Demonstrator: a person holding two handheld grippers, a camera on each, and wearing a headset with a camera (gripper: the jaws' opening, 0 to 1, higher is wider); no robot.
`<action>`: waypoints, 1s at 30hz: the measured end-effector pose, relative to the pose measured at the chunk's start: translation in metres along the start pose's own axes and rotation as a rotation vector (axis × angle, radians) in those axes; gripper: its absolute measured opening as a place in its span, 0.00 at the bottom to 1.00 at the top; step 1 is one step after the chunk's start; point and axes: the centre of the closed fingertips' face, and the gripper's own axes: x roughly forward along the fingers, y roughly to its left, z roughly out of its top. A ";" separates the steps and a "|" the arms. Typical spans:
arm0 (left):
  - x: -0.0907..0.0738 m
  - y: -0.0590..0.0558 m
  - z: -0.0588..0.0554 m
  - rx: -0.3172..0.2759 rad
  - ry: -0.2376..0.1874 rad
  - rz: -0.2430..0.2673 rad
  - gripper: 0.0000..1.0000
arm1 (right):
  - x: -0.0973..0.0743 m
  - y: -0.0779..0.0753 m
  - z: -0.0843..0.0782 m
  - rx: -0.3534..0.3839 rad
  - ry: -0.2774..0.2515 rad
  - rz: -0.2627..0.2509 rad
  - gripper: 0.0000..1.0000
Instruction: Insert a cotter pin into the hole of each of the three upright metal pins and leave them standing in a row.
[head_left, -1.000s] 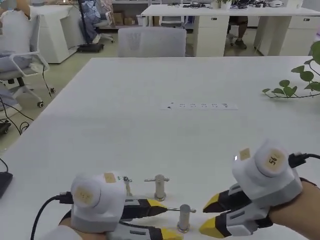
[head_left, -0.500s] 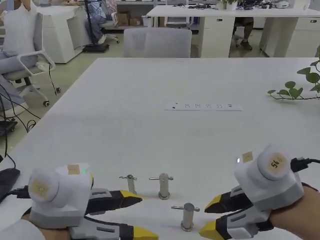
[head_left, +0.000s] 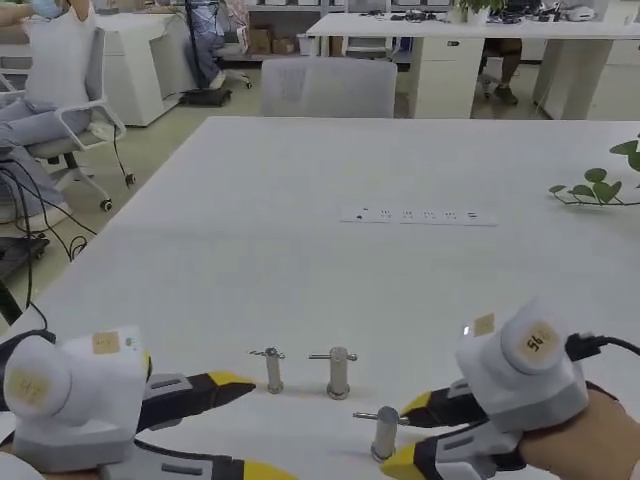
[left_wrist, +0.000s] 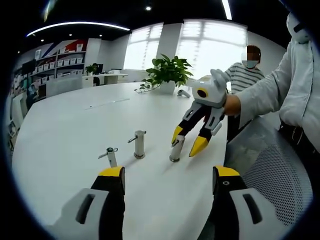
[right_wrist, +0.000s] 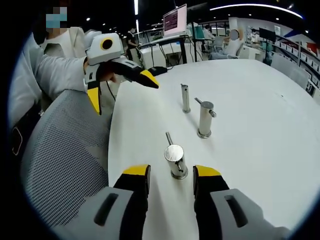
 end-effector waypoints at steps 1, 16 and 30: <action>0.000 0.002 0.000 -0.002 -0.002 0.007 0.72 | 0.002 0.000 0.001 -0.001 -0.008 -0.002 0.37; -0.002 0.019 -0.004 -0.034 -0.025 0.095 0.88 | 0.019 -0.004 -0.006 -0.035 -0.031 -0.029 0.30; -0.004 0.025 -0.008 -0.065 -0.028 0.126 0.88 | 0.022 -0.011 -0.003 -0.120 -0.088 -0.050 0.15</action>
